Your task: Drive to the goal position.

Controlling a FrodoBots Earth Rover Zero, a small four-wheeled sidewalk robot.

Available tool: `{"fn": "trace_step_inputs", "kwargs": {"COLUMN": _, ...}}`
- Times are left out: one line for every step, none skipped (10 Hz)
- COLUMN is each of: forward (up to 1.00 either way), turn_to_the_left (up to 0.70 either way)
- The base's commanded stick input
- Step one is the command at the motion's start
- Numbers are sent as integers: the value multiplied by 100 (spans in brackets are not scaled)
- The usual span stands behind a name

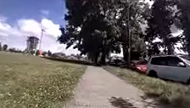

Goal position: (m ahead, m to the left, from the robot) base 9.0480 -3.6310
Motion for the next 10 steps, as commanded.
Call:
{"fn": "trace_step_inputs", "kwargs": {"forward": 70, "turn_to_the_left": 0}}
{"fn": "trace_step_inputs", "kwargs": {"forward": 70, "turn_to_the_left": 0}}
{"fn": "trace_step_inputs", "kwargs": {"forward": 70, "turn_to_the_left": 0}}
{"fn": "trace_step_inputs", "kwargs": {"forward": 70, "turn_to_the_left": 0}}
{"fn": "trace_step_inputs", "kwargs": {"forward": 70, "turn_to_the_left": 0}}
{"fn": "trace_step_inputs", "kwargs": {"forward": 70, "turn_to_the_left": 0}}
{"fn": "trace_step_inputs", "kwargs": {"forward": 70, "turn_to_the_left": 0}}
{"fn": "trace_step_inputs", "kwargs": {"forward": 70, "turn_to_the_left": 0}}
{"fn": "trace_step_inputs", "kwargs": {"forward": 70, "turn_to_the_left": 0}}
{"fn": "trace_step_inputs", "kwargs": {"forward": 70, "turn_to_the_left": 0}}
